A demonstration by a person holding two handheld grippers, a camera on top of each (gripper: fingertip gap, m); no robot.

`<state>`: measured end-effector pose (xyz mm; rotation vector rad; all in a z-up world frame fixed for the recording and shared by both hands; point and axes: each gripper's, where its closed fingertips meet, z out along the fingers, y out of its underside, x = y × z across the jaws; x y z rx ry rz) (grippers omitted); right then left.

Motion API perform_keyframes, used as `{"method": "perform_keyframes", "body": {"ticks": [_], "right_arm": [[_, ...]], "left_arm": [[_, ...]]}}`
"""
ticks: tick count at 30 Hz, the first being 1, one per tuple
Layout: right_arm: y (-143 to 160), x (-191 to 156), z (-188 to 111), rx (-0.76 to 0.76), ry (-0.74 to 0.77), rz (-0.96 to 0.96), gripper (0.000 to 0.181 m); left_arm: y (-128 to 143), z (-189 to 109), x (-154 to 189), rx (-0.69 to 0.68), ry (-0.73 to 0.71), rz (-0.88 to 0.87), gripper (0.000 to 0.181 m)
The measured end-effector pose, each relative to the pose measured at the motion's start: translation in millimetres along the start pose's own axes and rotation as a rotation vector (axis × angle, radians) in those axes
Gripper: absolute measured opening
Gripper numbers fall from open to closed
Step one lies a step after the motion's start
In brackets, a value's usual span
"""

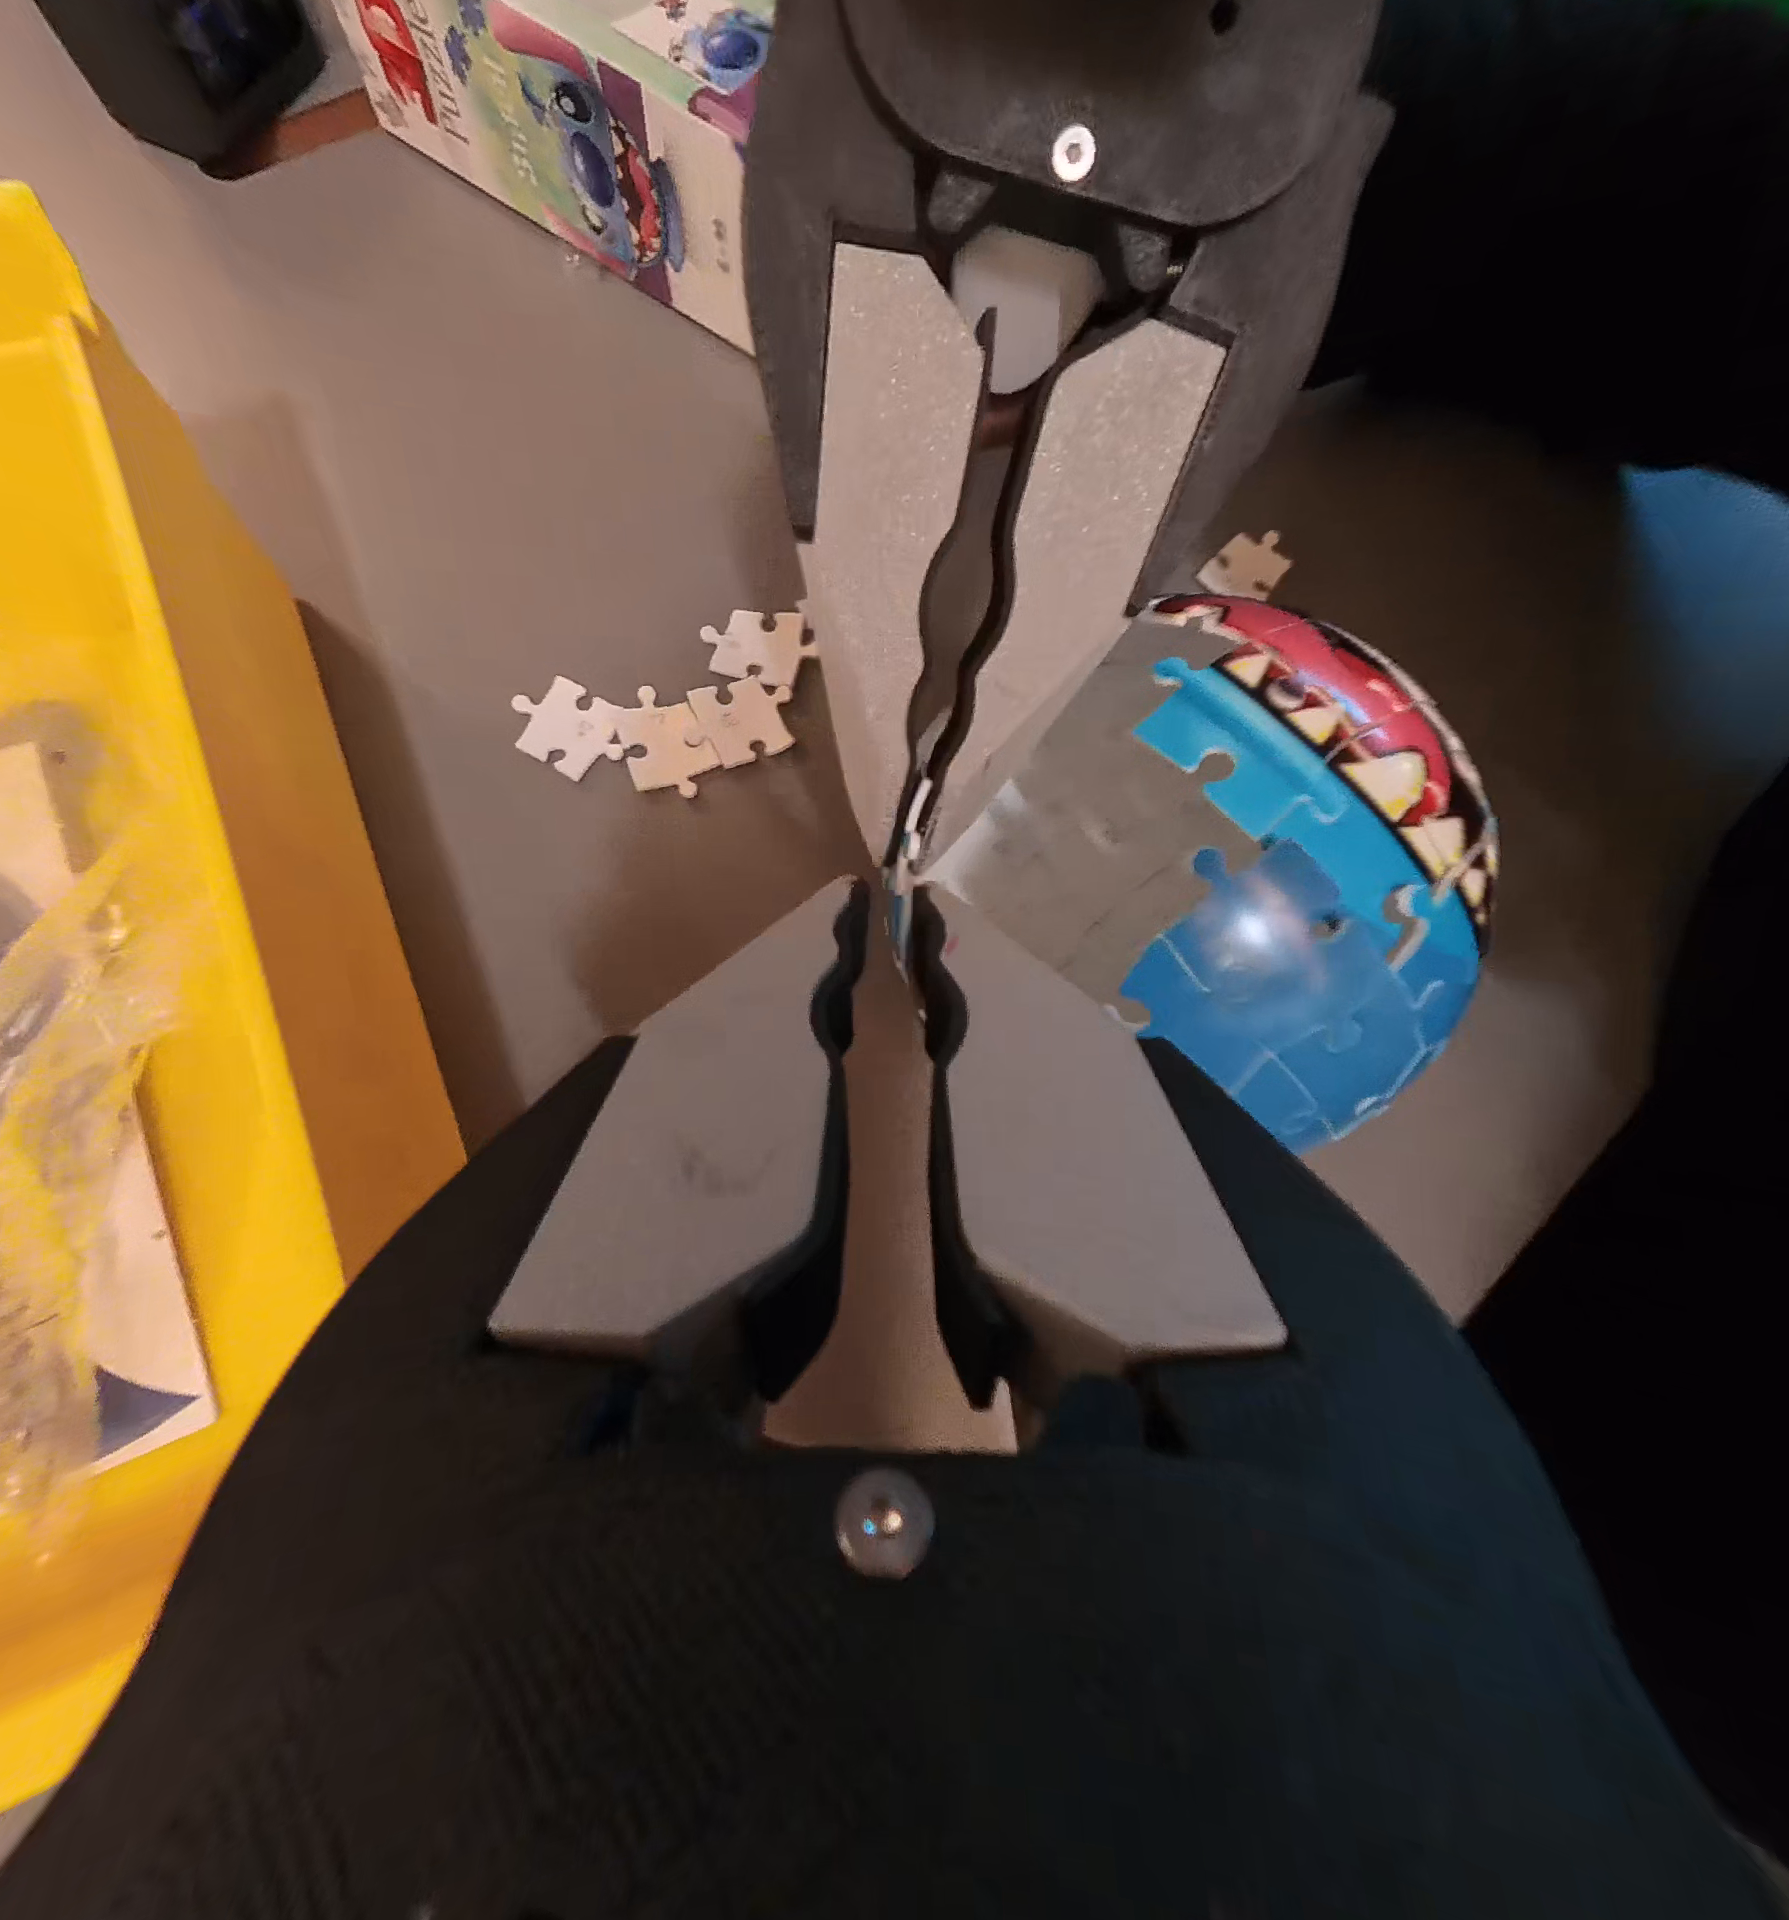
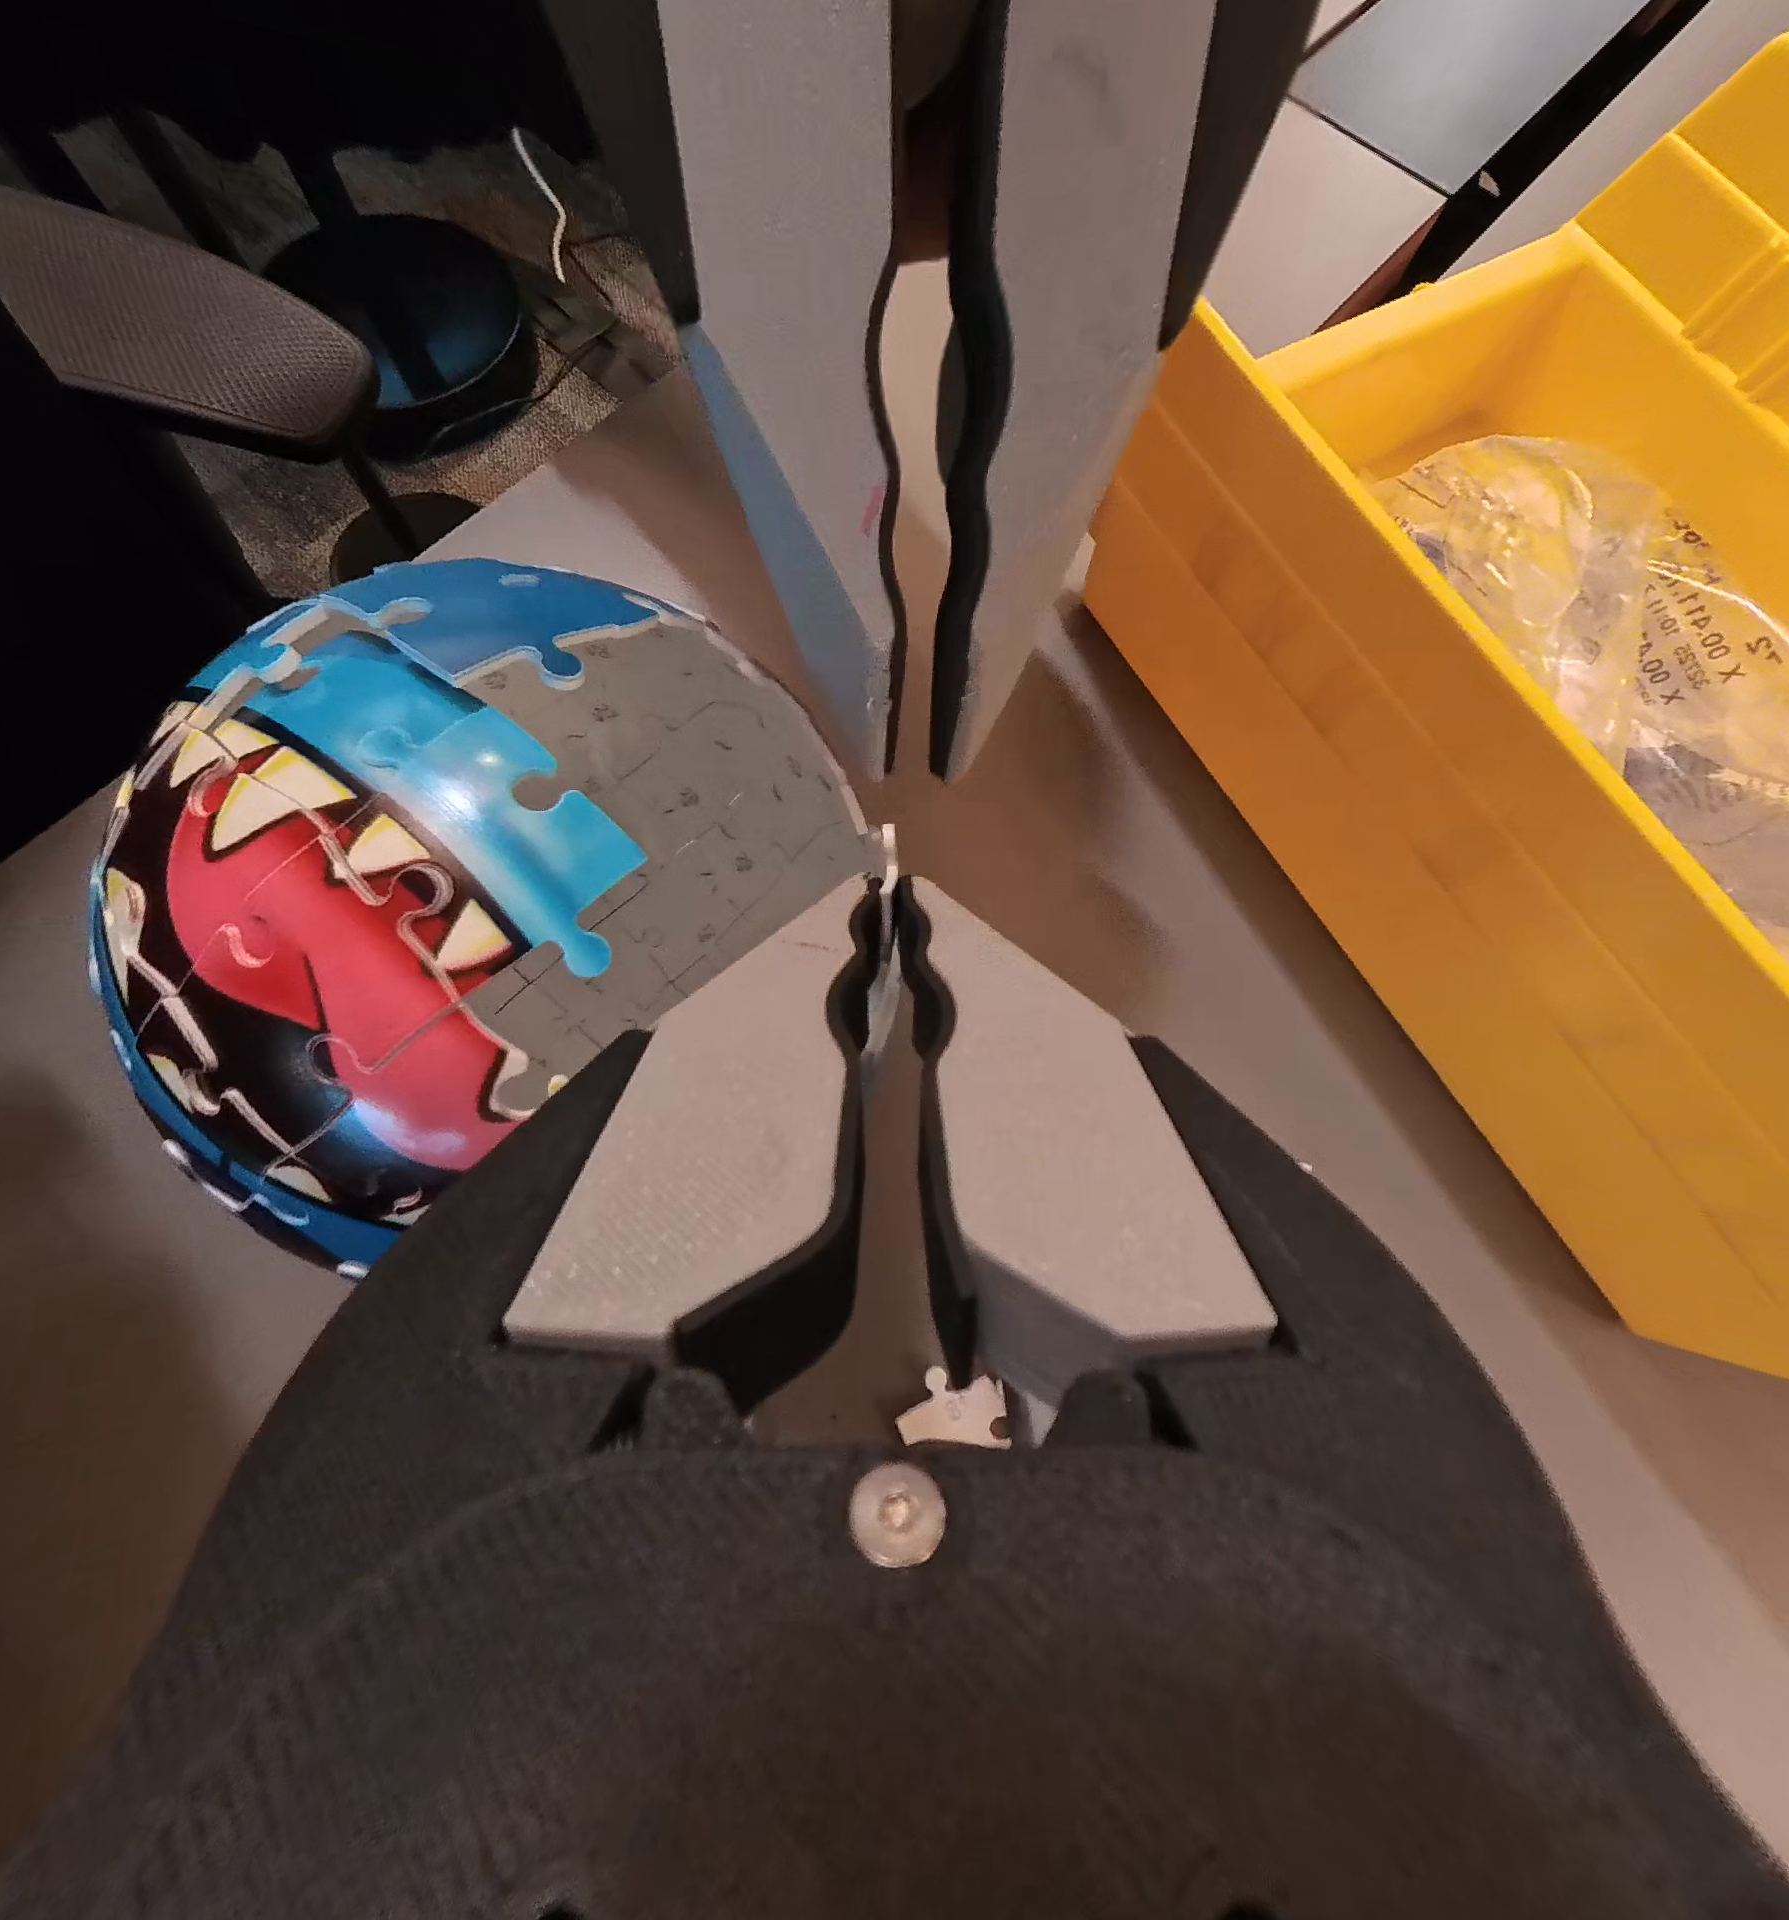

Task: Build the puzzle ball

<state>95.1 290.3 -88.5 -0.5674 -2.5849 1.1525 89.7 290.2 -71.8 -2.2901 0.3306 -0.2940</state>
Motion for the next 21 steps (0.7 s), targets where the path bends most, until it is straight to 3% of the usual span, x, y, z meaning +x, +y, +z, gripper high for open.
{"method": "perform_keyframes", "body": {"ticks": [21], "right_arm": [[0, -2, -1, 0.032, 0.011, -0.083, 0.000]], "left_arm": [[9, 12, 7, -0.048, 0.061, 0.010, 0.004]]}}
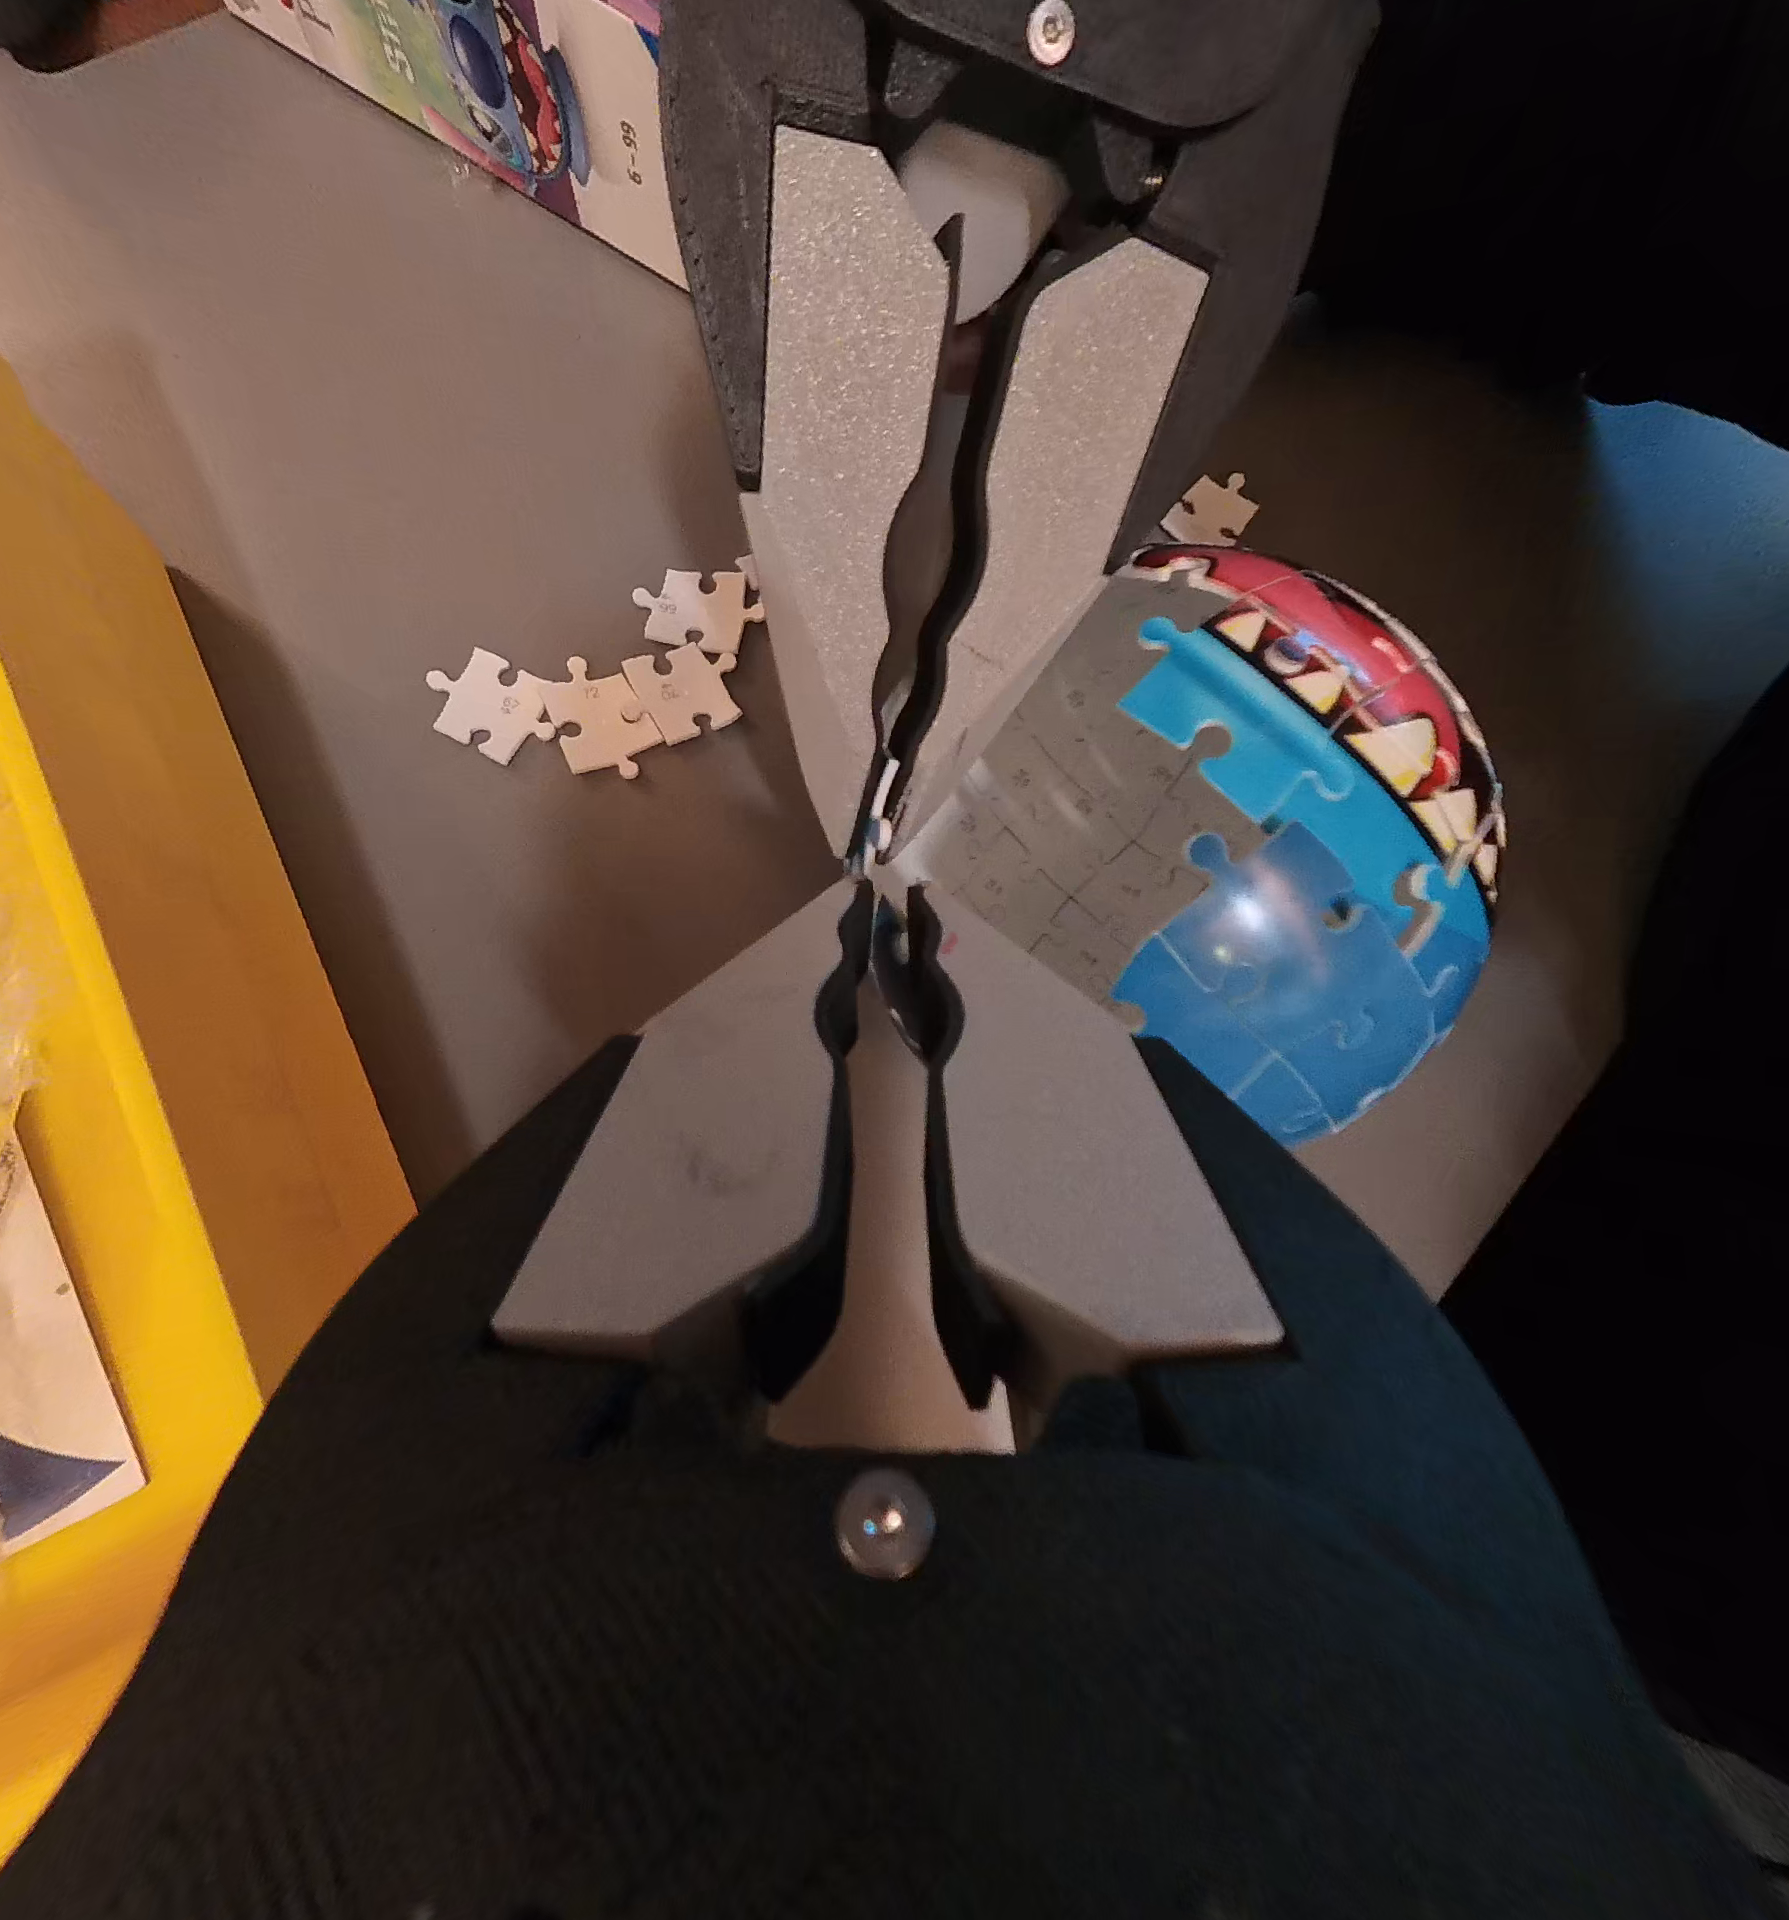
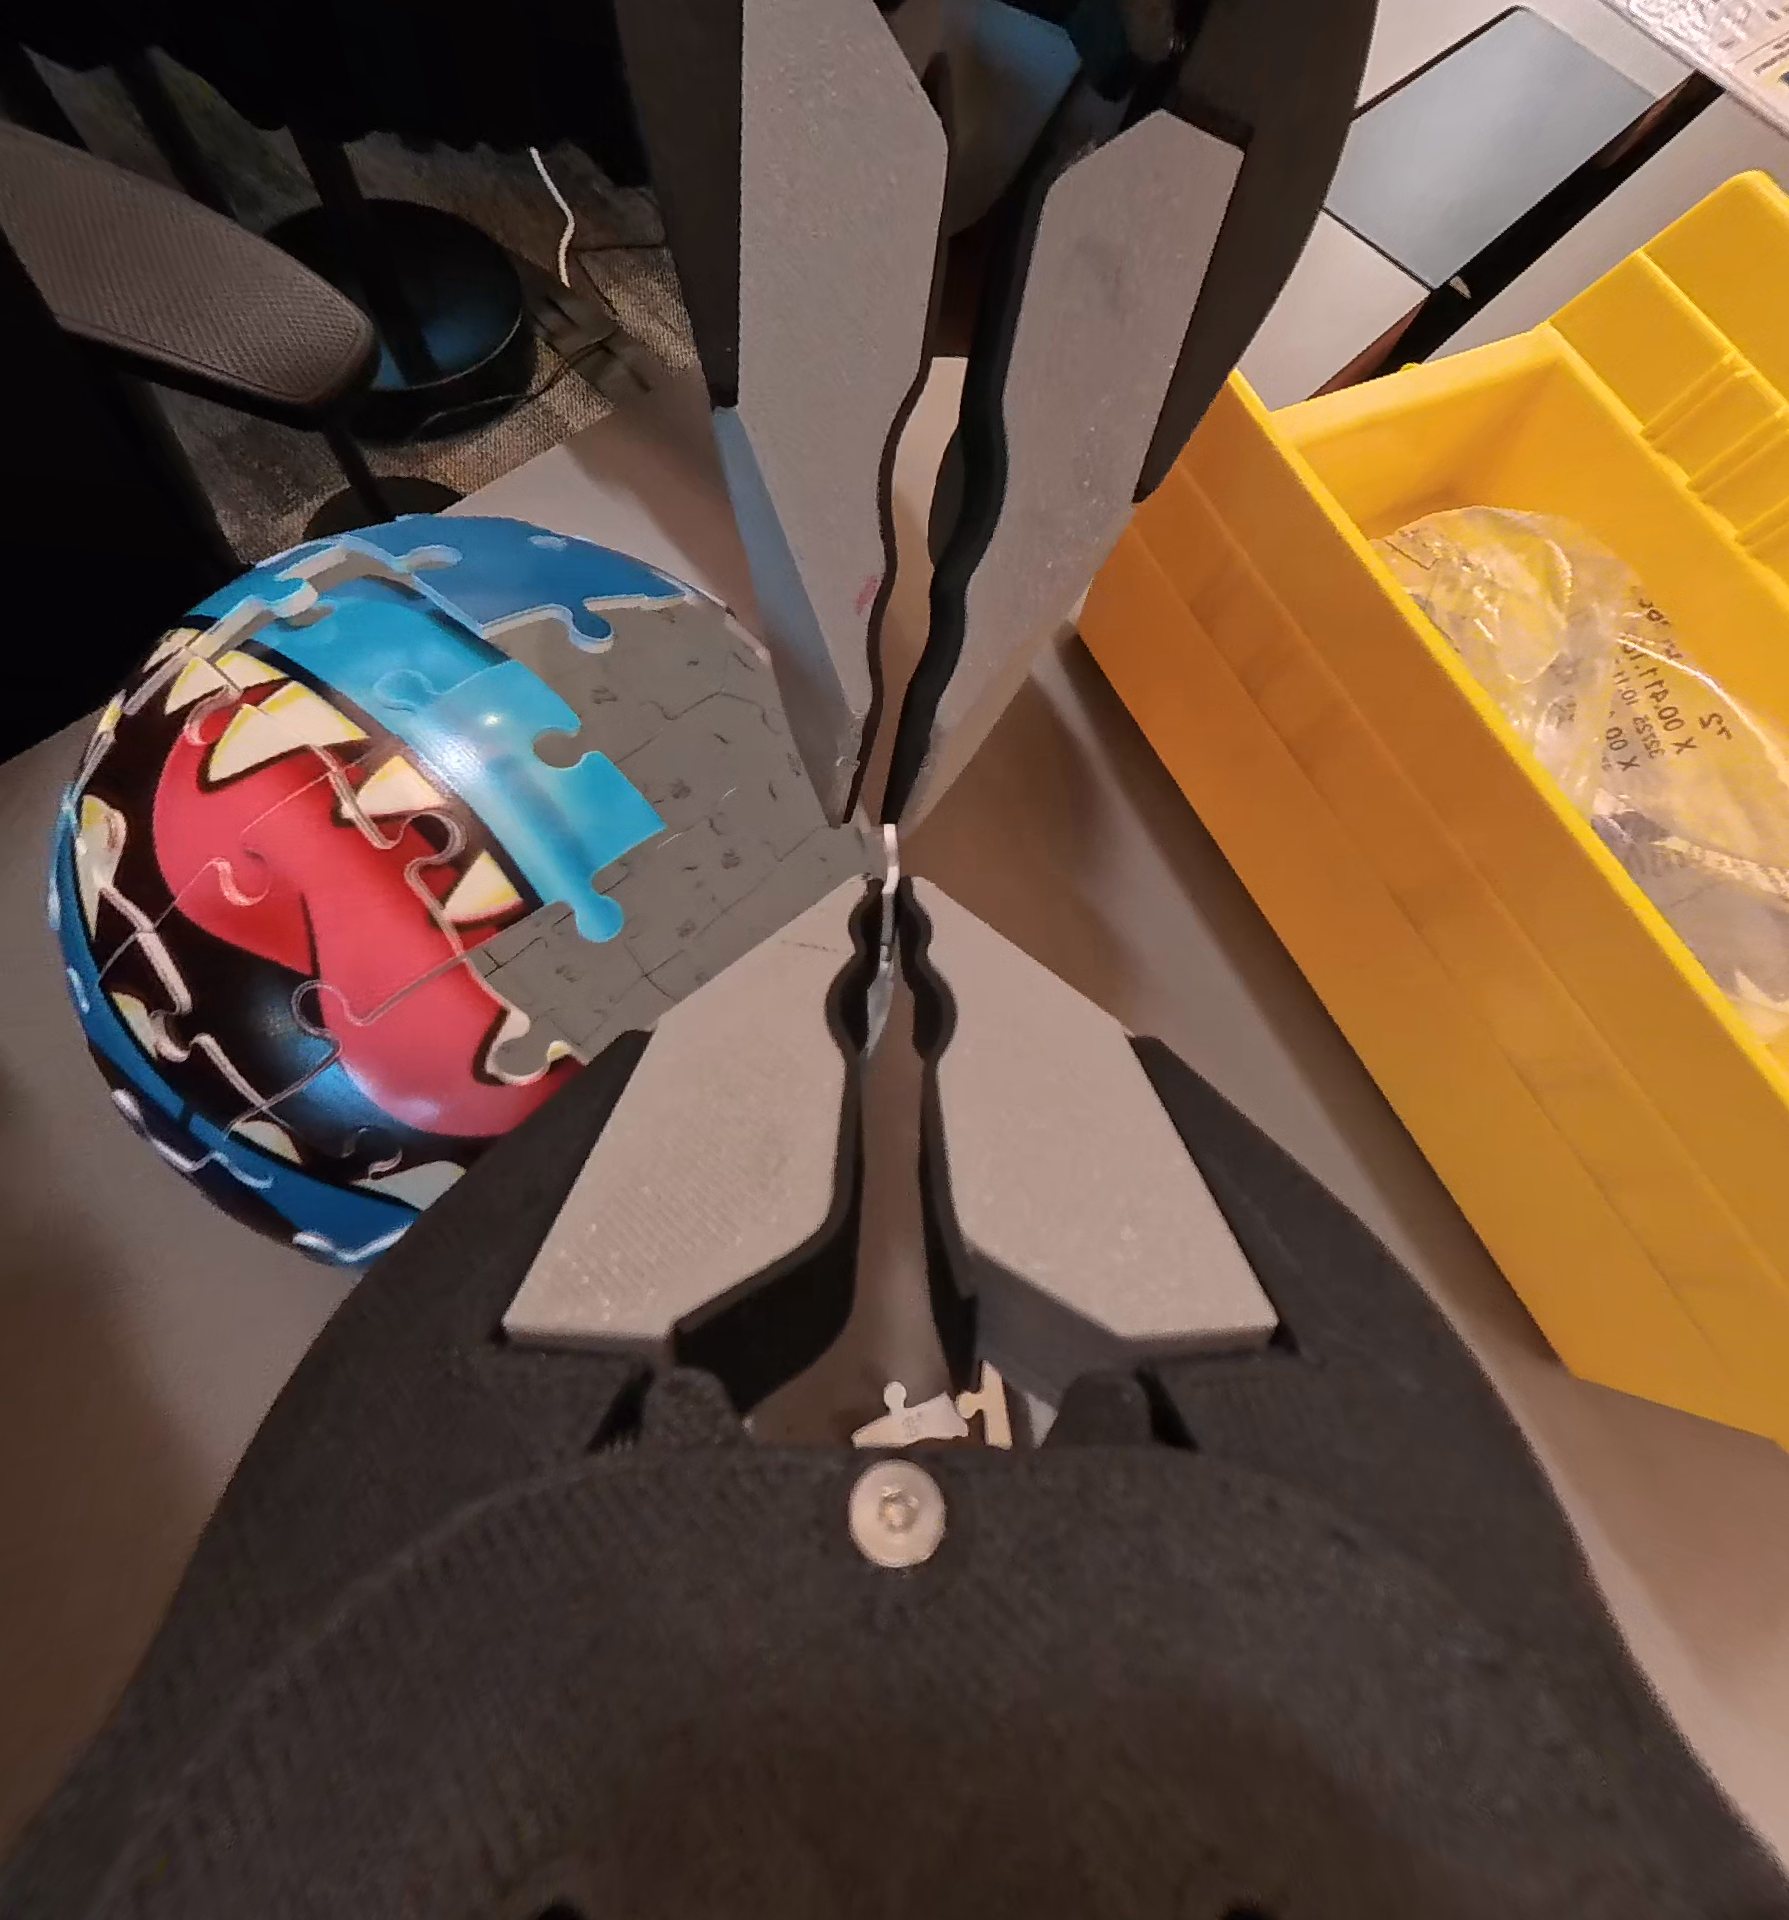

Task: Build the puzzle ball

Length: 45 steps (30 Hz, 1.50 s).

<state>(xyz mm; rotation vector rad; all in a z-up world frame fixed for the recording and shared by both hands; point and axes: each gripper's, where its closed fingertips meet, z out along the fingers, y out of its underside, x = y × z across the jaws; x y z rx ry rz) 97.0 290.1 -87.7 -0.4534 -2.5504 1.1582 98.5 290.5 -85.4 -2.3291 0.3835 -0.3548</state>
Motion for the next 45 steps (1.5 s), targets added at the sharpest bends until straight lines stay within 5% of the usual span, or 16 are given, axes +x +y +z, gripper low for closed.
{"method": "perform_keyframes", "body": {"ticks": [34, 45], "right_arm": [[3, 5, -5, -0.022, 0.003, 0.013, 0.000], [-18, 17, -27, 0.099, 0.036, 0.075, 0.000]], "left_arm": [[-7, 8, -7, -0.027, -0.092, 0.063, 0.005], [-28, 1, -7, 0.096, -0.090, 0.063, 0.001]]}}
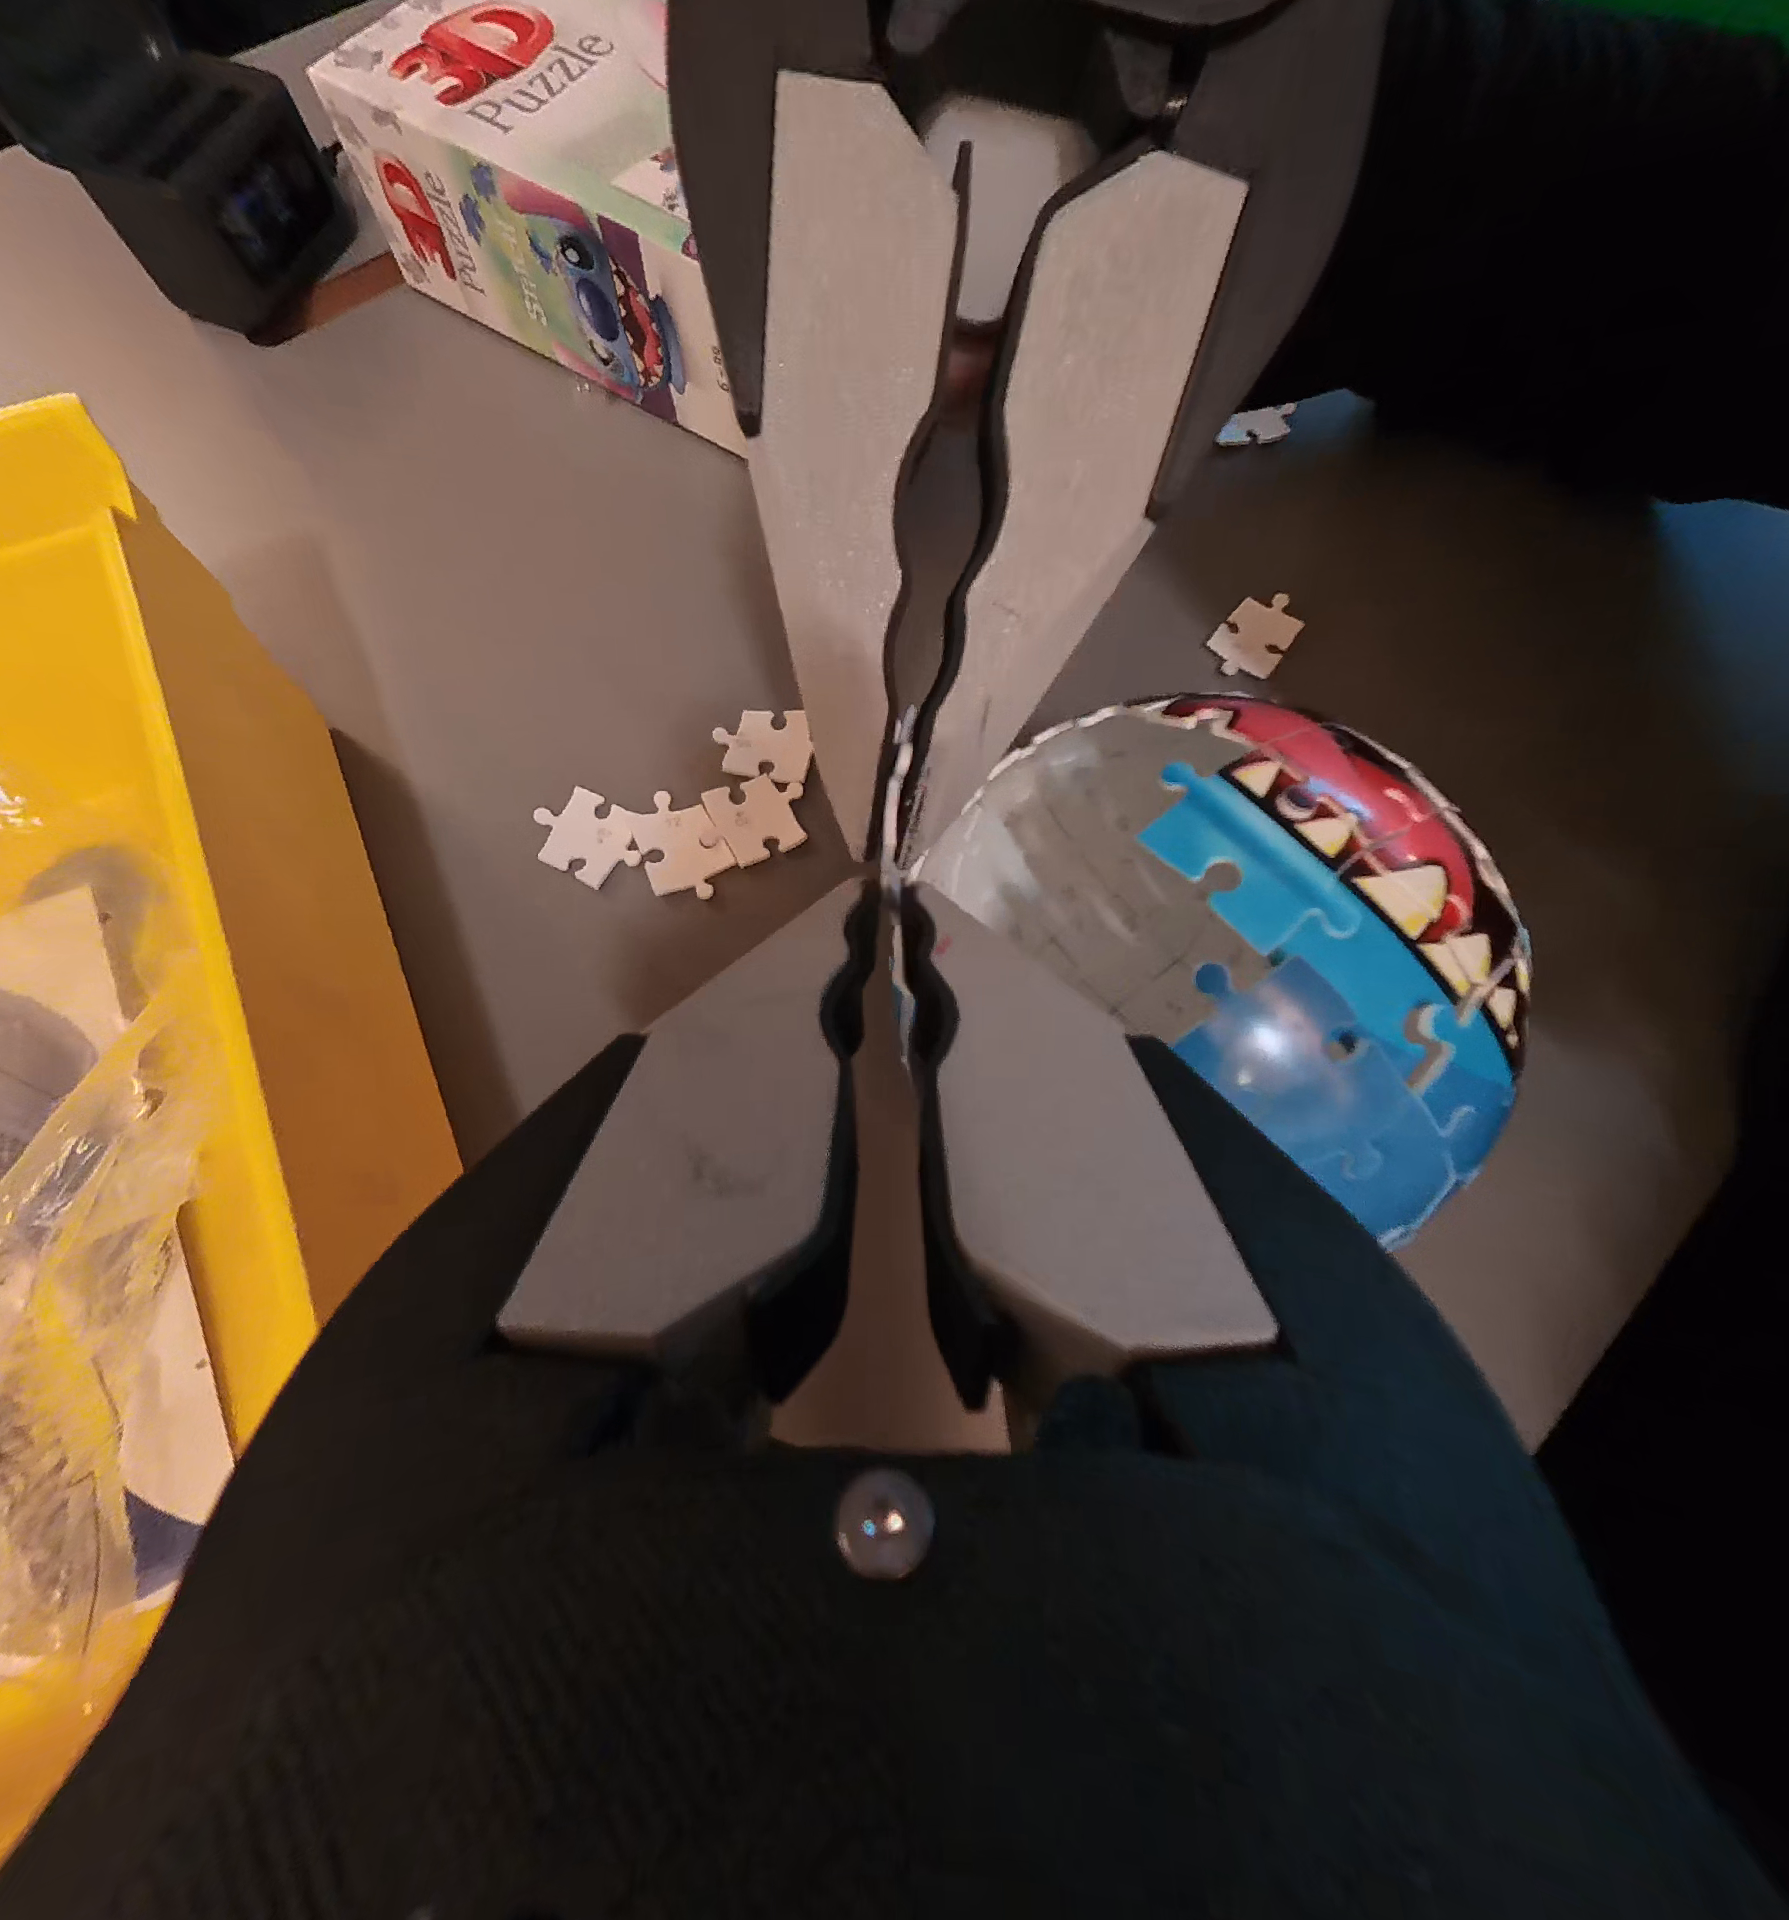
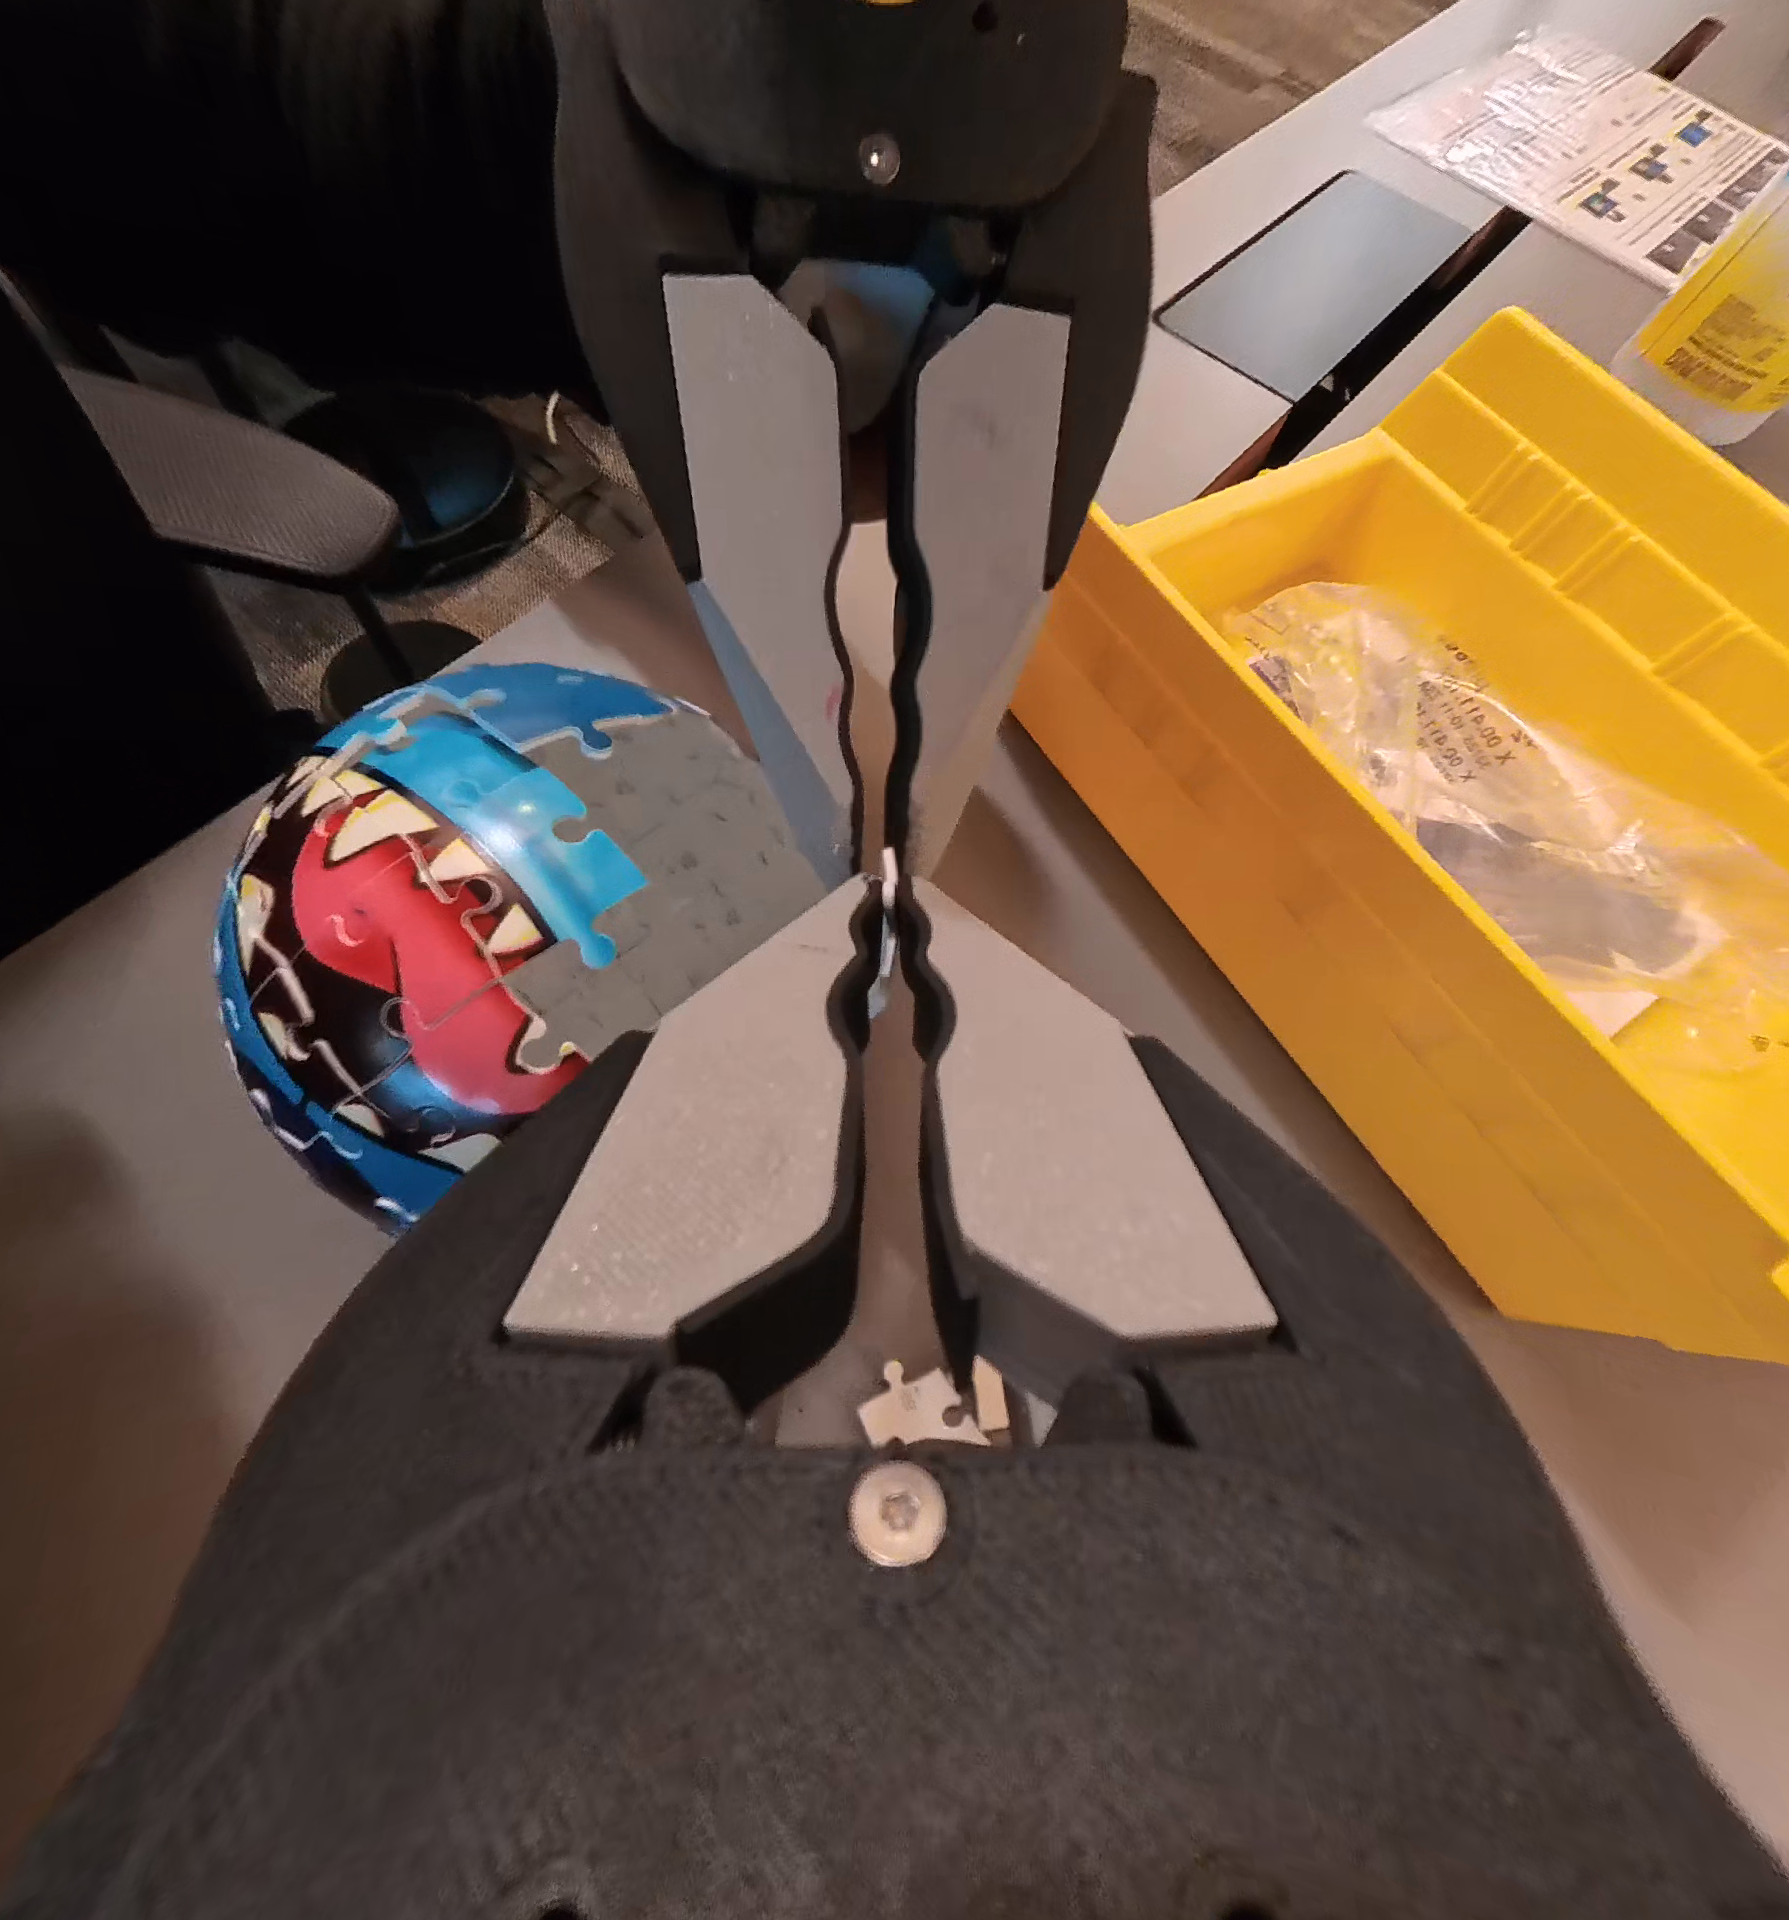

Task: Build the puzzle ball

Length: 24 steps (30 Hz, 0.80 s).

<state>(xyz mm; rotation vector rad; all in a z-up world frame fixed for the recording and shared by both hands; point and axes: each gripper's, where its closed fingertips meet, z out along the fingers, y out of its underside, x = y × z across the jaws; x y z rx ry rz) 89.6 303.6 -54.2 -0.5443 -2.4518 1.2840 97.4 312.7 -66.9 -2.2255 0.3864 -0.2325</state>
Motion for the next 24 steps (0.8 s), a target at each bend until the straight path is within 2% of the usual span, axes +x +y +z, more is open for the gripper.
{"method": "perform_keyframes", "body": {"ticks": [7, 10, 13, 18, 20, 24], "right_arm": [[-4, 5, -1, 0.015, 0.025, 0.052, 0.001], [-4, 8, -6, 0.034, 0.013, 0.081, 0.011], [-5, 6, -6, 0.057, -0.030, 0.113, 0.002], [3, 2, 1, -0.010, -0.034, 0.107, 0.000], [6, 2, 1, -0.038, -0.034, 0.124, 0.000], [4, 2, -1, -0.040, -0.021, 0.139, 0.000]], "left_arm": [[-5, 0, -7, 0.054, -0.044, 0.032, 0.000], [-7, -3, -6, 0.105, -0.005, -0.017, 0.000], [-6, -2, -6, 0.131, 0.002, -0.040, 0.000], [2, 3, -1, 0.073, 0.011, -0.027, 0.001], [-3, 0, 0, 0.088, 0.006, -0.015, 0.008], [-12, -4, -3, 0.099, -0.017, -0.005, 0.007]]}}
